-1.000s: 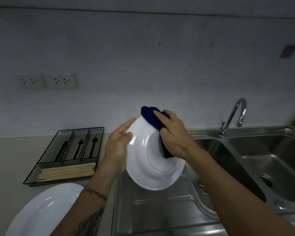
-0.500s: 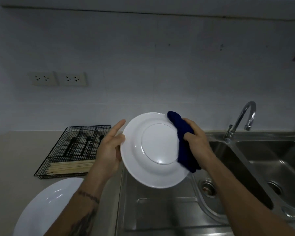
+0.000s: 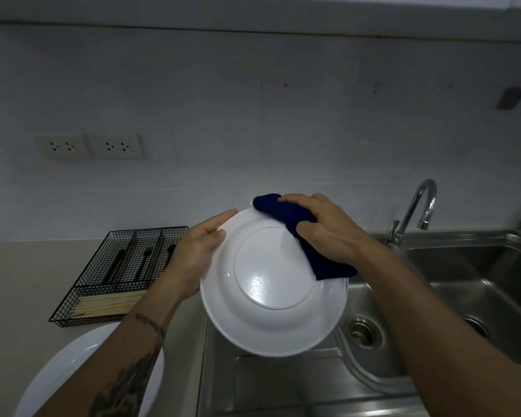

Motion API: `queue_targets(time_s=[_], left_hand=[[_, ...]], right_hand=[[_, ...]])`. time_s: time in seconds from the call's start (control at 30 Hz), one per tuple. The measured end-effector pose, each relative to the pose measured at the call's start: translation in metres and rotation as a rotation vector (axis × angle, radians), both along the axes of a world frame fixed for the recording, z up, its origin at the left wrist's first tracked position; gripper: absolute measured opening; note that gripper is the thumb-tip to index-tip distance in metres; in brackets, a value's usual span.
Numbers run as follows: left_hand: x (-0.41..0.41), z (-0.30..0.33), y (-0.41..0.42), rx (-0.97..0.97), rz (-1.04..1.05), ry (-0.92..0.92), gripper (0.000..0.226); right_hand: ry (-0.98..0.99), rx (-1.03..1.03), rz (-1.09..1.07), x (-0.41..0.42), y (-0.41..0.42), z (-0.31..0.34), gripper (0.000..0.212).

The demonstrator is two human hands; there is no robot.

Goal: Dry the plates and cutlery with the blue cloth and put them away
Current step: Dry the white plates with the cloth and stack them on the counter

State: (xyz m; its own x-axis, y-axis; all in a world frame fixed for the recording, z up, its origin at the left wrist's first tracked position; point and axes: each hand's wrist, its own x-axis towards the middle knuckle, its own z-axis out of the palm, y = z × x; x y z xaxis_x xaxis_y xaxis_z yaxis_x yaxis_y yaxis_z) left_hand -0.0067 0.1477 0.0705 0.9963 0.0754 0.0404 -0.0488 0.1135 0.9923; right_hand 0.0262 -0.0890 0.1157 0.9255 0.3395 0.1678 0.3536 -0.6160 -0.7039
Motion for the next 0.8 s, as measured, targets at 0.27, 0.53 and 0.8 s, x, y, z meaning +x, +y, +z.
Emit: queue_targets(time_s=[0.27, 0.53, 0.8], left_hand=[[-0.003, 0.002, -0.009, -0.115, 0.059, -0.065, 0.034], [-0.009, -0.027, -0.014, -0.304, 0.34, -0.097, 0.032], [-0.008, -0.021, -0.042, -0.167, 0.205, -0.099, 0.032]], right_hand=[[-0.16, -0.002, -0.034, -0.006, 0.003, -0.011, 0.063], [-0.075, 0.273, -0.257, -0.024, -0.001, -0.071, 0.064], [-0.257, -0.153, -0.091, -0.008, 0.022, -0.018, 0.065]])
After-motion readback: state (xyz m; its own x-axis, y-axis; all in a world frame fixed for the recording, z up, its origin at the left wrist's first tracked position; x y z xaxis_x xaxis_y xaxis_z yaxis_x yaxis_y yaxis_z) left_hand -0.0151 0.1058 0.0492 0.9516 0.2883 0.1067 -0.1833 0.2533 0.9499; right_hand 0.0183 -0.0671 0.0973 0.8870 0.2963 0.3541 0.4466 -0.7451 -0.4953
